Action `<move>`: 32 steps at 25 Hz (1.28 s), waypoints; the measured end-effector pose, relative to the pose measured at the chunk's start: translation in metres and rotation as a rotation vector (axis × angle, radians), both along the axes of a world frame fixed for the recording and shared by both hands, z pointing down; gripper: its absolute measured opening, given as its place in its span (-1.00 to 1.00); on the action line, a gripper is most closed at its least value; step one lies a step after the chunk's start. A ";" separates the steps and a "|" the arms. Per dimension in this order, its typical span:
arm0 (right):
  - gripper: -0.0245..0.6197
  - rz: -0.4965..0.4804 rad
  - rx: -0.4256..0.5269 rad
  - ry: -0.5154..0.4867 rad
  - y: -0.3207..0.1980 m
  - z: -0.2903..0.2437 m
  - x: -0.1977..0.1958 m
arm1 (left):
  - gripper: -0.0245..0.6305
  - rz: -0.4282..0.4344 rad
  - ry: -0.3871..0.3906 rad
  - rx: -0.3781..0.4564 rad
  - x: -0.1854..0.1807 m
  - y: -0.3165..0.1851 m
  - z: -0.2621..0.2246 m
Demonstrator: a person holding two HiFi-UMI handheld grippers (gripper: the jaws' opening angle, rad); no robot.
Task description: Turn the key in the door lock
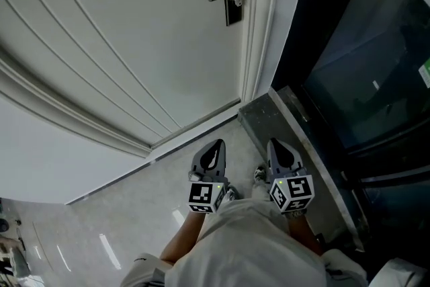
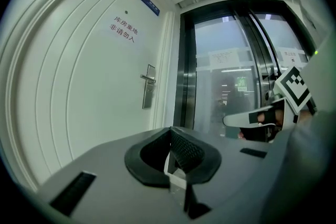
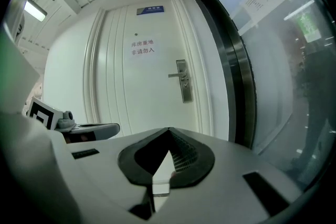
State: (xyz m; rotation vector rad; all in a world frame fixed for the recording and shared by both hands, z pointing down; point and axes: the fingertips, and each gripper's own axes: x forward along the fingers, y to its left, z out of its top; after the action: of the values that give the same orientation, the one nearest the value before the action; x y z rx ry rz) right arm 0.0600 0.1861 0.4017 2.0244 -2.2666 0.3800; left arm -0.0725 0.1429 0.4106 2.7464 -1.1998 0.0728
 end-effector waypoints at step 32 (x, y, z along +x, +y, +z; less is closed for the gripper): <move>-0.94 -0.259 -0.048 -0.076 -0.212 0.029 0.134 | -0.90 -0.338 -0.063 -0.026 0.115 -0.165 0.006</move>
State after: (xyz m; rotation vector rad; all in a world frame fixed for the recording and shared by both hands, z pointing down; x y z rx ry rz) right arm 0.1936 -0.0261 0.4306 1.6914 -2.4971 0.4910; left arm 0.0424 -0.0220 0.4164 2.4954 -1.6467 0.1371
